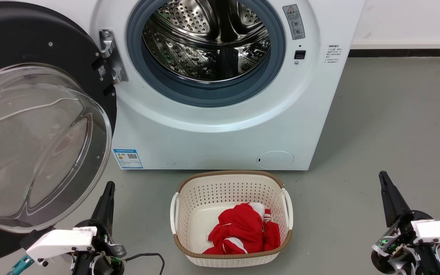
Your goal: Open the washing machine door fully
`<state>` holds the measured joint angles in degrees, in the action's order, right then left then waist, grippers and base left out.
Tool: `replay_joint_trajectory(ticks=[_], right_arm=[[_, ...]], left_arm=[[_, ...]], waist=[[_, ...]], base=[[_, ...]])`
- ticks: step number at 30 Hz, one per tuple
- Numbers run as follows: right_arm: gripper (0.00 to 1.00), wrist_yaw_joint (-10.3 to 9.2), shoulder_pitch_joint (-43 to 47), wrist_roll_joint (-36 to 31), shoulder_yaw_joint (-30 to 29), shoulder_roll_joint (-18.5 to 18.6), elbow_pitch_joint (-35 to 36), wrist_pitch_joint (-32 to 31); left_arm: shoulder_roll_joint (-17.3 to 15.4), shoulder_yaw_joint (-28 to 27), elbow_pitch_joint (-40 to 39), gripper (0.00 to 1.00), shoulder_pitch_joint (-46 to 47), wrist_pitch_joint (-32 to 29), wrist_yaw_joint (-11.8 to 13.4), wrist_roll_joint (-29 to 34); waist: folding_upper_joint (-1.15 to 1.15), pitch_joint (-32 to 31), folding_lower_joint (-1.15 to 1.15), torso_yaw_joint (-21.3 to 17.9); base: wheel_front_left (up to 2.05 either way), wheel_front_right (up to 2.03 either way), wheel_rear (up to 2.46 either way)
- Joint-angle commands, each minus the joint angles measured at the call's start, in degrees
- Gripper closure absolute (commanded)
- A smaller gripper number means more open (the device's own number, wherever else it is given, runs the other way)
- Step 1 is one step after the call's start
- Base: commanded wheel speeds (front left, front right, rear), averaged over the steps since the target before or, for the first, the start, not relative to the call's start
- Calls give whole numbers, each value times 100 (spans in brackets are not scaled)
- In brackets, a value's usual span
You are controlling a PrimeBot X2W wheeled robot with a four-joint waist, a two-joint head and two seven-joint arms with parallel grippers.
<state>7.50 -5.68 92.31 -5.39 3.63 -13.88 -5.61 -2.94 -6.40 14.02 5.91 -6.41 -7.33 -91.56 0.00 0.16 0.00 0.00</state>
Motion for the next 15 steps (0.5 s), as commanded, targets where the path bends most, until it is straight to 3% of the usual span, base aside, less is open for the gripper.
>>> replay_joint_trajectory(ticks=[1,15], right_arm=[[100,-2,-79,89,-18,2,-17,-16],[100,-2,-85,75,-36,-15,-17,-37]], left_arm=[[11,-31,11,100,59,-27,-31,-75],[12,-31,11,100,57,-32,-34,-89]], waist=[[0,1,0,0],[0,2,0,0]], base=[[0,0,0],[0,0,0]])
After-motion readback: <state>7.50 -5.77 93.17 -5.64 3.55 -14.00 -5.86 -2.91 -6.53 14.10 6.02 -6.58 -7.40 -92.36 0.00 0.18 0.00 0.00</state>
